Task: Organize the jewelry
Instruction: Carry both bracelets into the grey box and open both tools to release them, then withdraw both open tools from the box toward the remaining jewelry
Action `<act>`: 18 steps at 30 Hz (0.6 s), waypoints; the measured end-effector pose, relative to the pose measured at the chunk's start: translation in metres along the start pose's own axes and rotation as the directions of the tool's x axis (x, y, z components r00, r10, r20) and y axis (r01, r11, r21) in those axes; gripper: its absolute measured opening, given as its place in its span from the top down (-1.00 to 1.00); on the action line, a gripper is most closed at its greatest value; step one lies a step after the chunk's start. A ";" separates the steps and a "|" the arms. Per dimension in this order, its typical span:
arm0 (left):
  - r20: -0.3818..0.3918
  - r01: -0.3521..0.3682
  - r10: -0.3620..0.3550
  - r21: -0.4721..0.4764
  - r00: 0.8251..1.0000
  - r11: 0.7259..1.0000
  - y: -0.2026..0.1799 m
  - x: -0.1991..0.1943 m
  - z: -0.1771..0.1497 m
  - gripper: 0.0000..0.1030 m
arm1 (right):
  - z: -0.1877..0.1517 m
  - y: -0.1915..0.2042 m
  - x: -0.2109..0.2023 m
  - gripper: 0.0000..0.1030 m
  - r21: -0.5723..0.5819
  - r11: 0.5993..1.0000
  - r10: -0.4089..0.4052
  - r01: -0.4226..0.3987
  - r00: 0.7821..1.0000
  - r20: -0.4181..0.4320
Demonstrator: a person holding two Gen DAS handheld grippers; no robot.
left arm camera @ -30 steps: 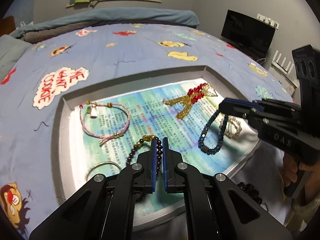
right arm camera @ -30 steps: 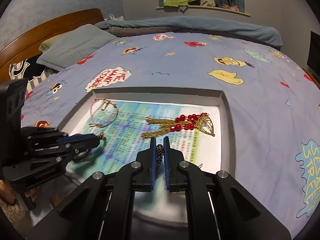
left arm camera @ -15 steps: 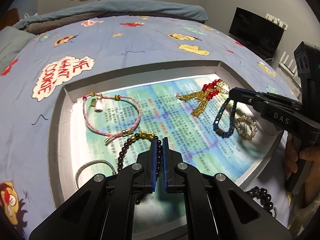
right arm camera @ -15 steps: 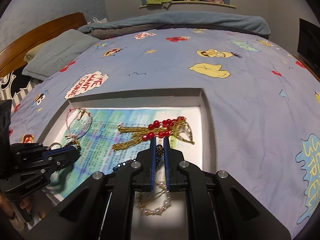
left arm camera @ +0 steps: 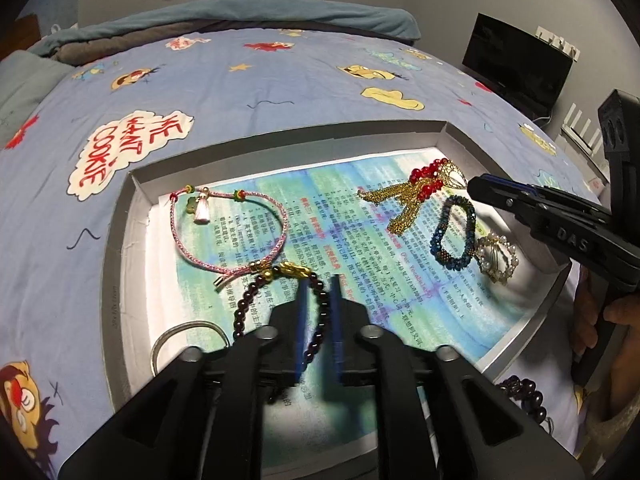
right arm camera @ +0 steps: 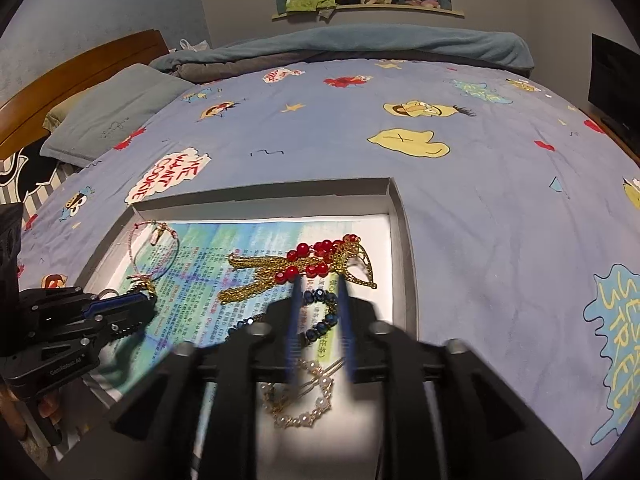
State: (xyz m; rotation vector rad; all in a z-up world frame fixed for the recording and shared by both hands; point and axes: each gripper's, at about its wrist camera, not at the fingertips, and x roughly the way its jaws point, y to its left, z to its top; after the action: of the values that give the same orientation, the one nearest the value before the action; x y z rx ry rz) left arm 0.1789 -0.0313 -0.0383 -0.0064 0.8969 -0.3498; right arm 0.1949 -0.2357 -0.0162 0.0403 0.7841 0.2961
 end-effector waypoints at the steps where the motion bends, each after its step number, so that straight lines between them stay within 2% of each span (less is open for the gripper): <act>1: 0.006 -0.006 0.006 -0.001 1.000 1.000 0.000 -0.002 0.000 0.49 | 0.000 0.001 -0.003 0.40 -0.002 1.000 -0.001 0.001 1.000 0.004; 5: 0.018 -0.016 0.016 -0.020 1.000 1.000 0.002 -0.010 -0.001 0.48 | -0.004 0.003 -0.013 0.40 -0.001 1.000 -0.001 0.001 1.000 0.013; 7: 0.027 -0.033 0.034 -0.029 0.999 0.999 0.004 -0.016 -0.003 0.39 | -0.005 0.004 -0.019 0.36 0.002 1.000 0.001 -0.001 1.000 0.016; 9: 0.036 -0.063 0.064 -0.029 0.997 0.998 0.004 -0.022 -0.004 0.32 | -0.008 0.005 -0.025 0.20 0.004 1.000 0.001 -0.001 1.000 0.020; 12: 0.043 -0.102 0.103 -0.027 0.994 0.994 0.005 -0.029 -0.006 0.31 | -0.013 0.007 -0.036 0.14 0.008 1.000 -0.001 0.000 1.000 0.024; 13: 0.049 -0.118 0.119 -0.024 0.992 0.993 0.004 -0.033 -0.008 0.30 | -0.015 0.007 -0.040 0.04 0.009 1.000 -0.002 0.002 1.000 0.026; 15: 0.059 -0.139 0.140 -0.023 0.988 0.990 0.004 -0.039 -0.010 0.17 | -0.019 0.008 -0.047 -0.07 0.013 1.000 -0.006 0.005 0.999 0.033; 17: 0.074 -0.160 0.162 -0.027 0.984 0.987 0.003 -0.047 -0.014 -0.13 | -0.023 0.010 -0.054 -0.10 0.006 1.000 -0.010 0.010 0.999 0.034; 18: 0.083 -0.164 0.166 -0.030 0.983 0.986 0.003 -0.051 -0.016 -0.15 | -0.026 0.011 -0.057 -0.15 0.001 1.000 -0.013 0.013 0.999 0.033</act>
State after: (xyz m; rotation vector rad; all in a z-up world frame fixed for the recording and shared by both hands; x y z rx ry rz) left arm 0.1384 -0.0113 -0.0096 0.0313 0.8111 -0.1834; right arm 0.1359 -0.2425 0.0067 0.0407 0.7510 0.2817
